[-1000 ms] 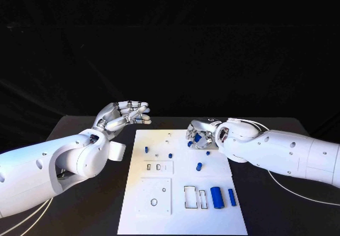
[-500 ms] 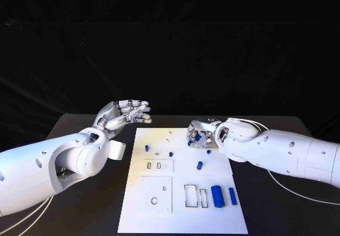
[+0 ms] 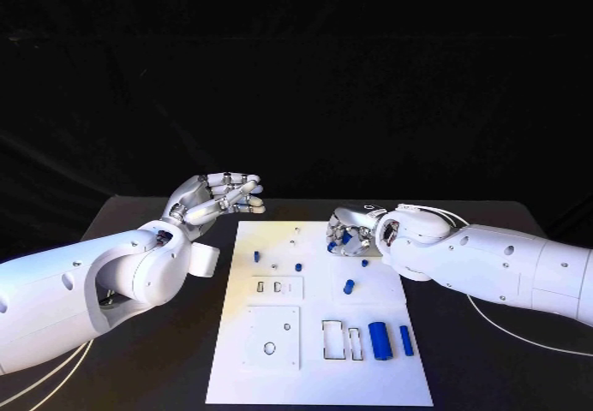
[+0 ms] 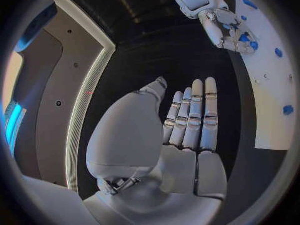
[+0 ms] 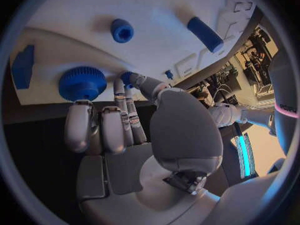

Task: Assemble the parts on the task board

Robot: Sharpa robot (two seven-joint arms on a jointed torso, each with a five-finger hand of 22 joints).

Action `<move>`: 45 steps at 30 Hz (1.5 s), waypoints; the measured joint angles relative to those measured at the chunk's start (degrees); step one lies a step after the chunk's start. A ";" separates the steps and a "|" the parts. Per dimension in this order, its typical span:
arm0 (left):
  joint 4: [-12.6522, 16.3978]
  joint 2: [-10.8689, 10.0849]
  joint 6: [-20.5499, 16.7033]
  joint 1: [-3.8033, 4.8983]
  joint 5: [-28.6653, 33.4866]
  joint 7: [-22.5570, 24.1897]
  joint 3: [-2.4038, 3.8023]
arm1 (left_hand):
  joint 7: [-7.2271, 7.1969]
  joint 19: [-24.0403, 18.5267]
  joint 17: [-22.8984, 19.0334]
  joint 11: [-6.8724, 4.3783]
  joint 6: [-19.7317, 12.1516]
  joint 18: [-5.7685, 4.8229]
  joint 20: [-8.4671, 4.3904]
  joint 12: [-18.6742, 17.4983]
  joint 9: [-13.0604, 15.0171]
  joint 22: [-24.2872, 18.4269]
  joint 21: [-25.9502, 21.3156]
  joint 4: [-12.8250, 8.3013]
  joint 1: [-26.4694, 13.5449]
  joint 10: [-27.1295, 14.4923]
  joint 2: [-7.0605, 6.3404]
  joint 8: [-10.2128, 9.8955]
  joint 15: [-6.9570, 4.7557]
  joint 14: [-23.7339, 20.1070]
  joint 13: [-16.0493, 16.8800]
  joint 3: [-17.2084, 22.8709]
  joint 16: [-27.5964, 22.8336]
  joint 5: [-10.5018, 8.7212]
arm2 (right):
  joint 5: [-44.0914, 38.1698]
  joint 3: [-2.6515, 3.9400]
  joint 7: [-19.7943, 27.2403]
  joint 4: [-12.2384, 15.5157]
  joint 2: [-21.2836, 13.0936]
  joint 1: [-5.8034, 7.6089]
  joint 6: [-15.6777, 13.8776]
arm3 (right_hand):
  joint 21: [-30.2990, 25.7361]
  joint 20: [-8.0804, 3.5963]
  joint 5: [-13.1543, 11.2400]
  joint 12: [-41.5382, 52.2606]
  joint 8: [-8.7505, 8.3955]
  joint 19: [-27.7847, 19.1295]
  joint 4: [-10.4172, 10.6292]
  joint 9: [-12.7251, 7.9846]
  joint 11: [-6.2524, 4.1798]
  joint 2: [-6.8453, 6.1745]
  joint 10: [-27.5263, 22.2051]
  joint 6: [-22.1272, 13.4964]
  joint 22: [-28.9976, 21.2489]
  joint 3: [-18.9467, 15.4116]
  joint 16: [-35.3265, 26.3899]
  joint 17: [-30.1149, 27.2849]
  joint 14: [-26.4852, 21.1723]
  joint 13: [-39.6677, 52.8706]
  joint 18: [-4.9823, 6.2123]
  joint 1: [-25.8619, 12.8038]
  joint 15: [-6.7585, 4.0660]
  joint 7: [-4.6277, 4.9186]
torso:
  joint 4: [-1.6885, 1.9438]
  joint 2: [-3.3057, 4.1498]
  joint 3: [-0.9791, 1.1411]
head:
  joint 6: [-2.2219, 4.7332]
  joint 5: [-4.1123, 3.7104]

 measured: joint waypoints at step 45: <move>0.16 -0.06 0.88 0.35 0.48 -0.80 0.00 | 0.00 0.00 0.15 0.00 0.00 -0.01 0.00 -0.48 -0.04 -0.05 0.00 0.00 0.00 0.00 0.00 -0.28 0.00 0.00 0.00 0.00 0.00 0.00 | -1.81 0.22 -7.01 -2.55 8.17 1.33 -11.09 | 0.26 -0.20 0.11 0.29 0.84 0.20 -0.01 1.48 -0.20 0.26 0.61 0.39 0.55 0.44 0.22 -0.12 0.00 0.28 -0.50 0.14 0.01 -0.20 | 0.35 0.71 -0.11 | 0.49 0.02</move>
